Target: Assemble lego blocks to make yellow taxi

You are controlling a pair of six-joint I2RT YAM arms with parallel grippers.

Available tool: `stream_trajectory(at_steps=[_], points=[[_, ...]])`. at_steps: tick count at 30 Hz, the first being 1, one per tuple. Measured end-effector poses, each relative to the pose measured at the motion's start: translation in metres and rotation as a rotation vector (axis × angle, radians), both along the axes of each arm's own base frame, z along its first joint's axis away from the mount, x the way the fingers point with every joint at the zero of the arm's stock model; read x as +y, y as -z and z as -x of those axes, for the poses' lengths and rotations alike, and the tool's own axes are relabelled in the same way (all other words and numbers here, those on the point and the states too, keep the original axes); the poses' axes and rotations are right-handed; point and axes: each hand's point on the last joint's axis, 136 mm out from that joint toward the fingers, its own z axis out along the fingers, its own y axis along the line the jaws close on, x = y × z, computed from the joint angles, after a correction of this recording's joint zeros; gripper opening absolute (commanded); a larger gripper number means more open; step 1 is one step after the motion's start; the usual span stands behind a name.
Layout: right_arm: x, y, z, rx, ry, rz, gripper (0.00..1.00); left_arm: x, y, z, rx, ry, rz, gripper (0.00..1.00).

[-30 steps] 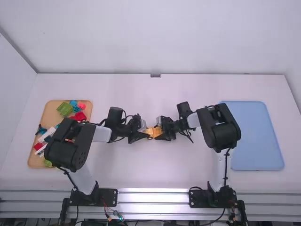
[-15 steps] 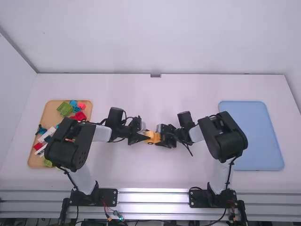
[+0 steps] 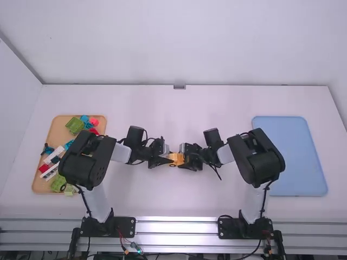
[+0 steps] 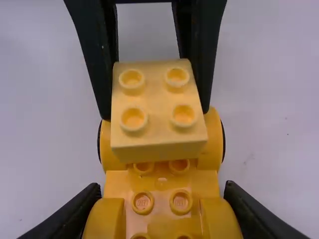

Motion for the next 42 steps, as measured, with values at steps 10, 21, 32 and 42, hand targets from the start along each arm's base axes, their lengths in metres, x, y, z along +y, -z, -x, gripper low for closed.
stream_trajectory(at_steps=[10,21,32,42], points=[[0.0,0.0,0.0,0.002,0.0,0.0,0.44,-0.002,-0.001,0.001,-0.023,0.019,0.003,0.02],[0.0,0.0,0.0,0.001,-0.001,0.0,0.44,-0.011,0.001,0.006,-0.055,0.05,-0.016,0.02],[0.0,0.0,0.0,0.002,-0.001,0.001,0.44,-0.009,0.001,-0.003,-0.088,0.025,-0.029,0.02],[0.0,0.0,0.001,0.003,-0.001,0.001,0.44,-0.007,0.001,-0.007,-0.079,0.013,-0.038,0.02]])
